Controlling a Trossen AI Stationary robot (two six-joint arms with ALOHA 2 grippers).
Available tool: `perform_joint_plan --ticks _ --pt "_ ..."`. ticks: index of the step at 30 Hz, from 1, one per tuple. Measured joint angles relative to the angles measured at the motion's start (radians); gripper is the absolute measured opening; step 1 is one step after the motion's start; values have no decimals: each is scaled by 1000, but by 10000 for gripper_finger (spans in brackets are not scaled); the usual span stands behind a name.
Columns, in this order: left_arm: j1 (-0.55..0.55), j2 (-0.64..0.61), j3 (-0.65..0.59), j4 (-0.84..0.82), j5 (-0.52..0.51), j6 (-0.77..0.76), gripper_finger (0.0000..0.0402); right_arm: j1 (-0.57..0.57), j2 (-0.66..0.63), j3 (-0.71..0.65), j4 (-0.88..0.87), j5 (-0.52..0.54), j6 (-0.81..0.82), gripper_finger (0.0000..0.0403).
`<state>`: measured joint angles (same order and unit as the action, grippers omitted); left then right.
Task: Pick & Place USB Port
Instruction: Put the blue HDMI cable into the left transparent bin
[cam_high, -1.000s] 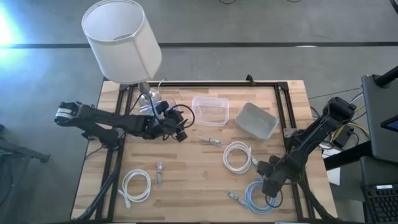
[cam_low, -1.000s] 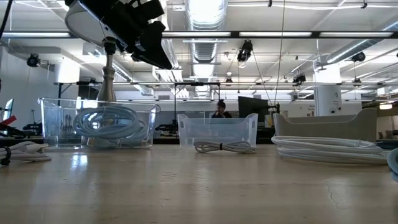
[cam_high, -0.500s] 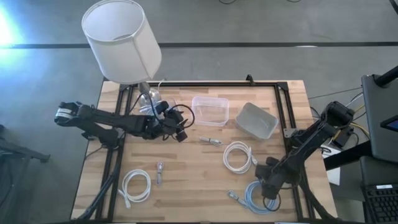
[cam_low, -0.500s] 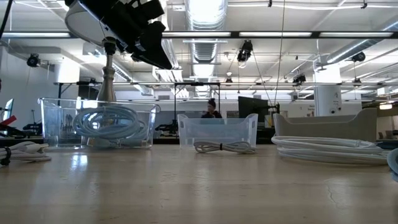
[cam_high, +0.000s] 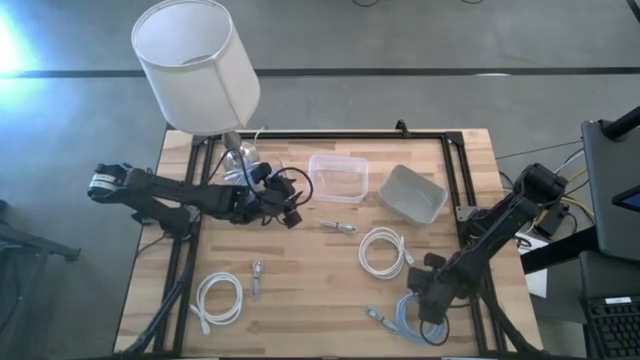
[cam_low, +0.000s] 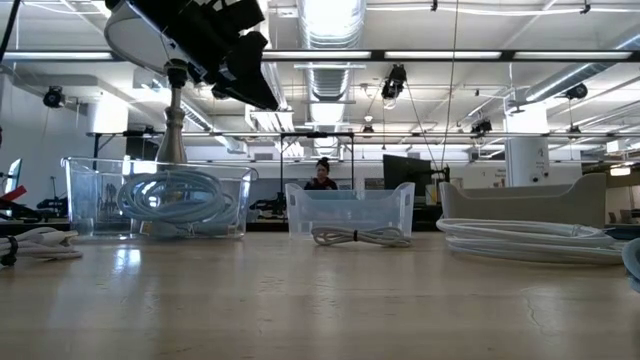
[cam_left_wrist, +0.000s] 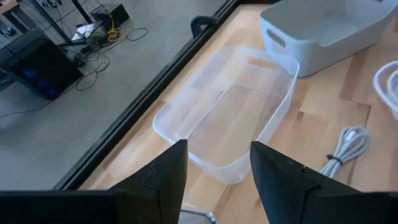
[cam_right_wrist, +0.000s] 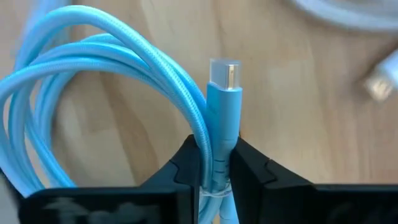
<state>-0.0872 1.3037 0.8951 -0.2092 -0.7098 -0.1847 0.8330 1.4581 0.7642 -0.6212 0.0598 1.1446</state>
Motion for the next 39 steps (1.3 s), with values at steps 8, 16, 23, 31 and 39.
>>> perform_joint_plan --ticks 8,16,23,31,39 --pt "0 0 0 81 182 -79 178 -16 -8 58 -38 388 -156 52" --pt "-2 8 0 282 511 -87 178 -108 -6 109 -61 822 -370 71" --pt "-7 112 0 516 567 -117 177 -265 4 163 -46 886 -453 66" --pt "-7 272 30 684 570 -140 177 -382 30 205 -43 886 -475 68" --pt "-6 352 107 688 568 -88 177 -413 51 203 -17 886 -475 71"
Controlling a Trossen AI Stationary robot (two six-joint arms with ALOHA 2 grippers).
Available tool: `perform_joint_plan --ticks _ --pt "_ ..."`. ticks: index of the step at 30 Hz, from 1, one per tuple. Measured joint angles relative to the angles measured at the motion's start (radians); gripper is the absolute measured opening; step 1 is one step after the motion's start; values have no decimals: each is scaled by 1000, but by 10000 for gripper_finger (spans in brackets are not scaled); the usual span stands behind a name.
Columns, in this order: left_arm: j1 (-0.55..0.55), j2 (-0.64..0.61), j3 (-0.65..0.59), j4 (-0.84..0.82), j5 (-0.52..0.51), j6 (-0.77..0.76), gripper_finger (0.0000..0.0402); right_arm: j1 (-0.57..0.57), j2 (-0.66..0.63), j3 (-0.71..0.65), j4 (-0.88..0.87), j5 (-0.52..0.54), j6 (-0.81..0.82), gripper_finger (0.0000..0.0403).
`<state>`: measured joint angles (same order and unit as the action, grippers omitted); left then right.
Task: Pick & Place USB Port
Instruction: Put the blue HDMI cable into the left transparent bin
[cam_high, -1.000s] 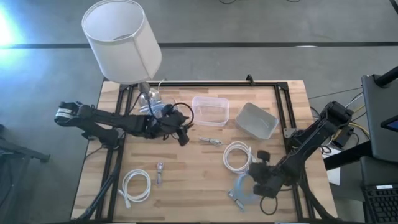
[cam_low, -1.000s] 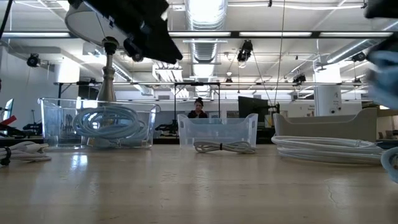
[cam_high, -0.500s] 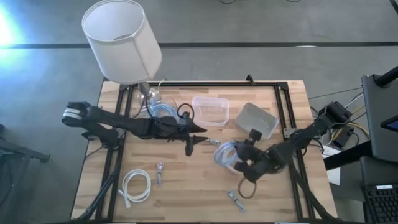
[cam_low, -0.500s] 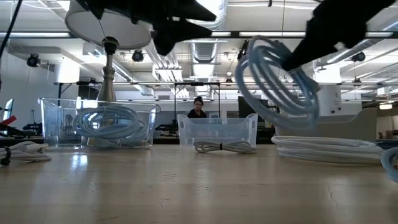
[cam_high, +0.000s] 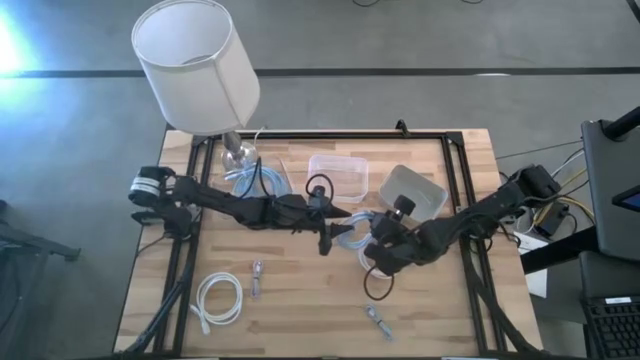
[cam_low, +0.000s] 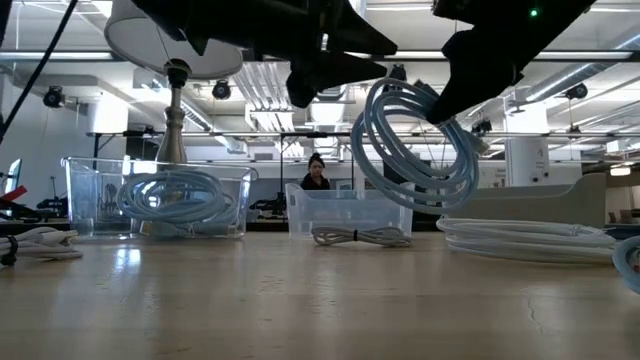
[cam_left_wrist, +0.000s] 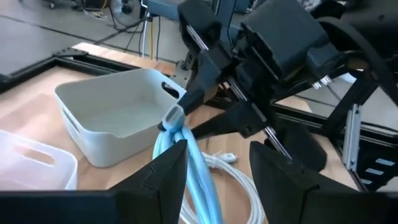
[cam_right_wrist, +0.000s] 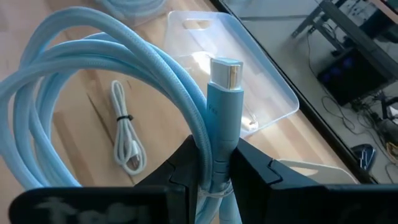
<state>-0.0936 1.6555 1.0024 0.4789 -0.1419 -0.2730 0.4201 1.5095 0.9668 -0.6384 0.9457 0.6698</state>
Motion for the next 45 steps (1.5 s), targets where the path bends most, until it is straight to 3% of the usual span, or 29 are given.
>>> perform_joint_plan --ticks 10,17,30,34,42,45 --pt "6 45 13 -51 -14 10 177 1 4 16 26 -6 -30 70" --pt "5 57 12 -133 -149 42 177 1 5 38 40 -41 -73 69" --pt "6 57 12 -173 -155 98 174 2 5 89 51 -88 -116 69" --pt "7 57 12 -176 -155 120 142 3 5 94 58 -90 -128 77" --pt "7 58 11 -190 -154 149 24 2 5 67 55 -106 -105 108" --pt "6 58 10 -195 -154 148 18 3 5 61 54 -134 -100 130"
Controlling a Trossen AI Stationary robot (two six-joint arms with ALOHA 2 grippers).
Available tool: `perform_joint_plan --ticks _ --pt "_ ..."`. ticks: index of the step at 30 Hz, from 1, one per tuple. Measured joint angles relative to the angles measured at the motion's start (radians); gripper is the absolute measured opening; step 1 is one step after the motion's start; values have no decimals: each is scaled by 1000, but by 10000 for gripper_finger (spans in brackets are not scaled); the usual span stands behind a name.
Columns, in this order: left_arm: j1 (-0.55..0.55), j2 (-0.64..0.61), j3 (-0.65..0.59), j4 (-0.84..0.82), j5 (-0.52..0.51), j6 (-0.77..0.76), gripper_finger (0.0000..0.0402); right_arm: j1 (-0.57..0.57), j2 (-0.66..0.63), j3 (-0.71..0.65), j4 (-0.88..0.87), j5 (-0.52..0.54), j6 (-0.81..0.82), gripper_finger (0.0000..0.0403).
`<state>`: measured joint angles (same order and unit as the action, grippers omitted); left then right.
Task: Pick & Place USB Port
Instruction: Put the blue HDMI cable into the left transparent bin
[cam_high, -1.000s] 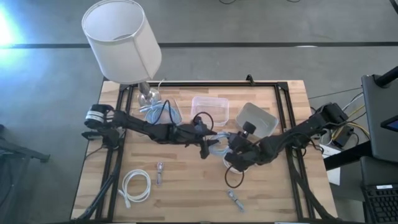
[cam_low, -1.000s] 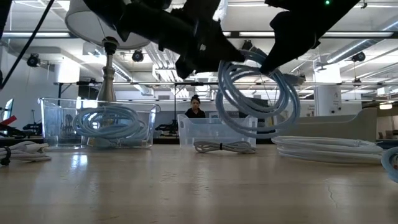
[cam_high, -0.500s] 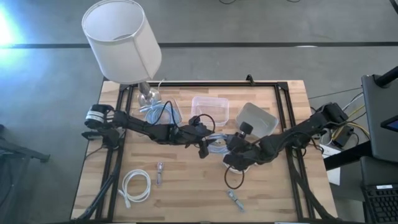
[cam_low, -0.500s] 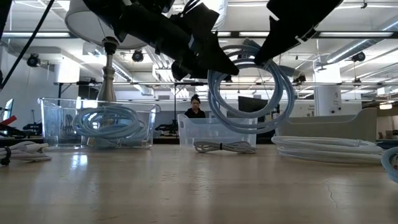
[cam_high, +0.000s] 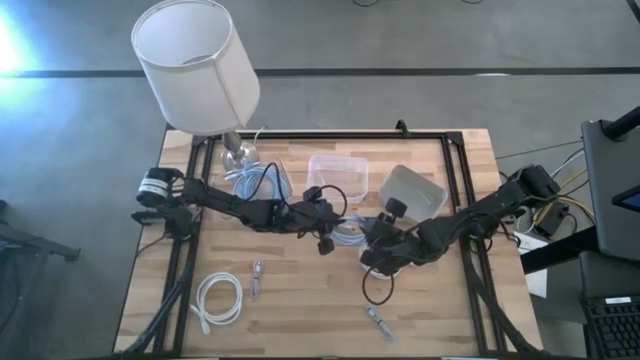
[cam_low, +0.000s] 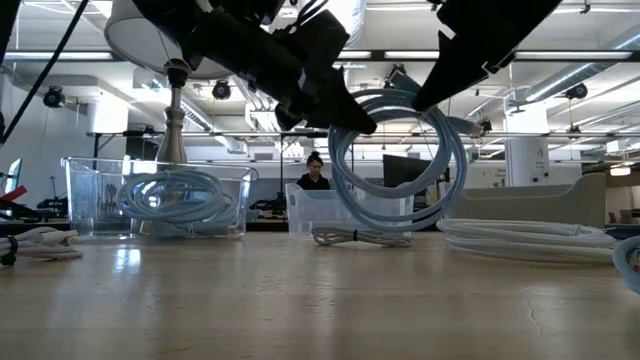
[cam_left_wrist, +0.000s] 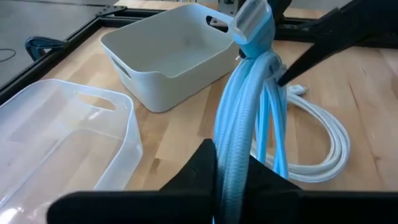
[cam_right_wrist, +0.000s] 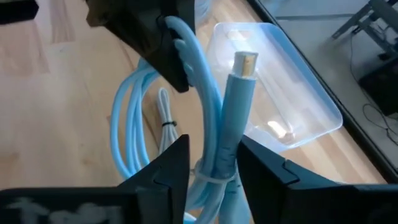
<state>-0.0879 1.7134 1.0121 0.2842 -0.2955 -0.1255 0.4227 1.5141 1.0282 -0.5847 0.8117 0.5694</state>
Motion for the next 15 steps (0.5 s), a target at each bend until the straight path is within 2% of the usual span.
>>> perform_joint_plan --ticks 3,8,15 --pt "0 -5 0 -24 -2 -8 26 0 0 -2 -3 -2 0 152" --pt "-1 -46 0 -161 -37 -55 29 1 -1 -2 -27 -2 -2 184" --pt "-20 -144 0 -272 -63 -69 21 0 -2 -3 -84 -1 -4 203"
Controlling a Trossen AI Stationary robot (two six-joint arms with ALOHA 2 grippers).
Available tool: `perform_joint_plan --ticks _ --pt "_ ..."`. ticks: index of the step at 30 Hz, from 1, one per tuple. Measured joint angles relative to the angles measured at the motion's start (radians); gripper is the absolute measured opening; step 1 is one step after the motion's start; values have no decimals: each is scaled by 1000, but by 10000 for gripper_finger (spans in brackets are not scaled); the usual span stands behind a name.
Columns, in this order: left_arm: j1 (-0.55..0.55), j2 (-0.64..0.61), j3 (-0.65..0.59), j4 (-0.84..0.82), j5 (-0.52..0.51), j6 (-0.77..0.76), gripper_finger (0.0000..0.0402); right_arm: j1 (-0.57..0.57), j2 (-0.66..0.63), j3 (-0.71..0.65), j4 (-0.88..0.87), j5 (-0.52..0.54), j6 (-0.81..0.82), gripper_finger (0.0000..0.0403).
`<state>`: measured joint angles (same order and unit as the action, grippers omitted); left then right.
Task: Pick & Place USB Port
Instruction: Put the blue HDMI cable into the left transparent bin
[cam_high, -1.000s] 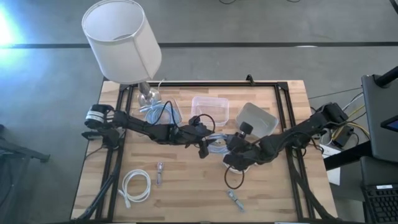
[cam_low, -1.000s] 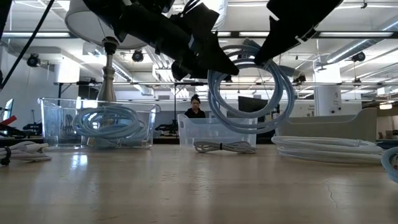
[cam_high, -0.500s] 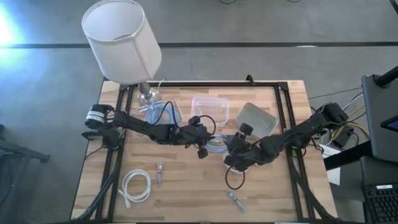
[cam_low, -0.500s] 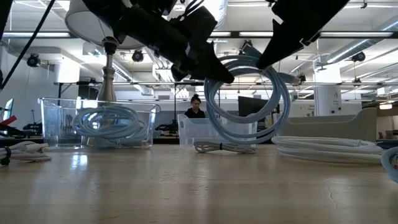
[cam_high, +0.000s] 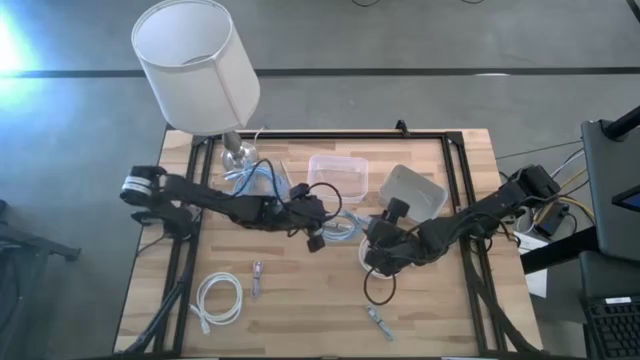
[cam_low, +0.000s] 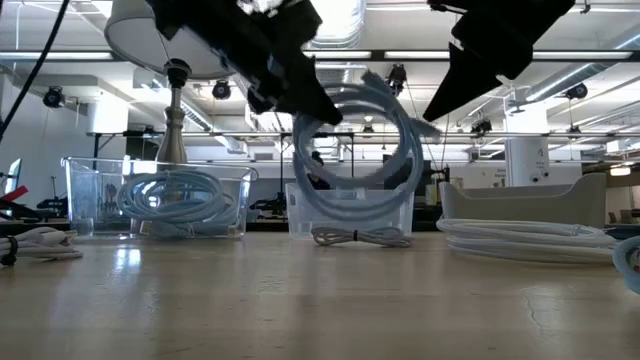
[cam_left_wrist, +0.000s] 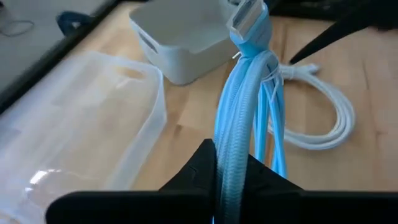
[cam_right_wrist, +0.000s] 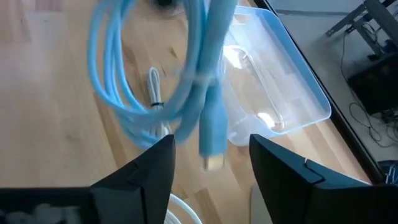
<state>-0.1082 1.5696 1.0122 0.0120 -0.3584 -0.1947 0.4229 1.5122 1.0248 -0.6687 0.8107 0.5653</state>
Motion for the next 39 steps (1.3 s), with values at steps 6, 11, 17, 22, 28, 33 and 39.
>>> perform_joint_plan --ticks 6,11,17,22,28,33,39 --pt "-28 -119 0 -209 -170 -48 26 0 0 0 -23 0 0 204" --pt "-72 -235 0 -376 -287 -137 23 0 0 0 -40 1 0 203" --pt "-138 -367 0 -531 -456 -176 26 0 0 0 -58 1 0 203" --pt "-158 -442 0 -697 -537 -268 24 0 0 -2 -59 1 0 202" --pt "-157 -478 -2 -949 -591 -464 25 0 0 -3 -59 1 0 201" --pt "-157 -487 -2 -1120 -609 -632 25 0 0 -4 -59 1 0 201" --pt "-157 -486 -8 -1228 -563 -731 26 0 0 -4 -59 1 0 198"
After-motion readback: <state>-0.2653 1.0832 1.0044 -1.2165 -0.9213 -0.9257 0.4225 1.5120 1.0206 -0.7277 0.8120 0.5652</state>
